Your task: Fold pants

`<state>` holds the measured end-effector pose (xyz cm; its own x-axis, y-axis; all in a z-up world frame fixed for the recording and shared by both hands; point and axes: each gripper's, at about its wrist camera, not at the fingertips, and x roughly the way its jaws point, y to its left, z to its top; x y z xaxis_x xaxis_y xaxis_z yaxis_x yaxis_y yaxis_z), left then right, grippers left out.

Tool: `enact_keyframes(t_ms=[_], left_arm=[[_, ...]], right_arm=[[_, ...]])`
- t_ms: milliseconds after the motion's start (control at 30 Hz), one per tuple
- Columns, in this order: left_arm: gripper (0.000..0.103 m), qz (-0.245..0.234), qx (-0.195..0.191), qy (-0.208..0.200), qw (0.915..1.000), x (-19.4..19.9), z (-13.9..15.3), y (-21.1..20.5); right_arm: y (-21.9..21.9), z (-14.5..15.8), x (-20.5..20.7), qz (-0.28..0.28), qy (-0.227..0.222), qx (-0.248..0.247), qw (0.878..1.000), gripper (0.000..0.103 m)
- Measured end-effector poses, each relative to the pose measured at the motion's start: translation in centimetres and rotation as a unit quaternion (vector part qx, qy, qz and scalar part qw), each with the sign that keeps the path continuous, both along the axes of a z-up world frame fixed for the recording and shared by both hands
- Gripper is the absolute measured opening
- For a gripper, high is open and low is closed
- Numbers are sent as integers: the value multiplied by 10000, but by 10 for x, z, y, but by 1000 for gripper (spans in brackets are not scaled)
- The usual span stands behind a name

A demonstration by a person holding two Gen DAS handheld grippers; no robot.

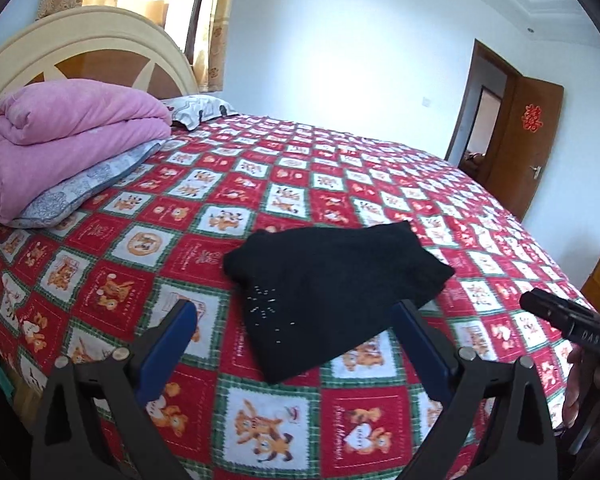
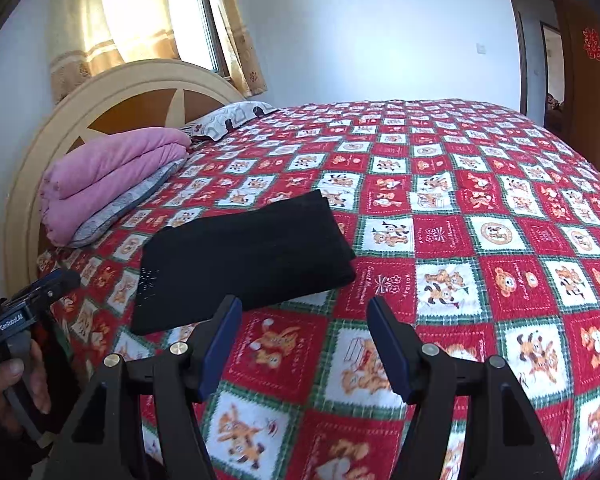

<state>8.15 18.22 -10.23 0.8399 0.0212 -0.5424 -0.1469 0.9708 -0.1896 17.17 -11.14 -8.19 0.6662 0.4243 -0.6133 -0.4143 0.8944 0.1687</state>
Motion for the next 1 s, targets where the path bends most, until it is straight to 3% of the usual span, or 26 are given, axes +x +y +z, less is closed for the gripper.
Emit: enact_keyframes(t_ms=[467,1000], left_arm=[[100,-208,11,-206,9996,-10,12,-21],[100,-261,243,-405,9985,-18,26,-32]], right_arm=[[3,35,-53,-71,-575,-125,9982,67],[2,56,-80,-27,-838,-159,9964,68]])
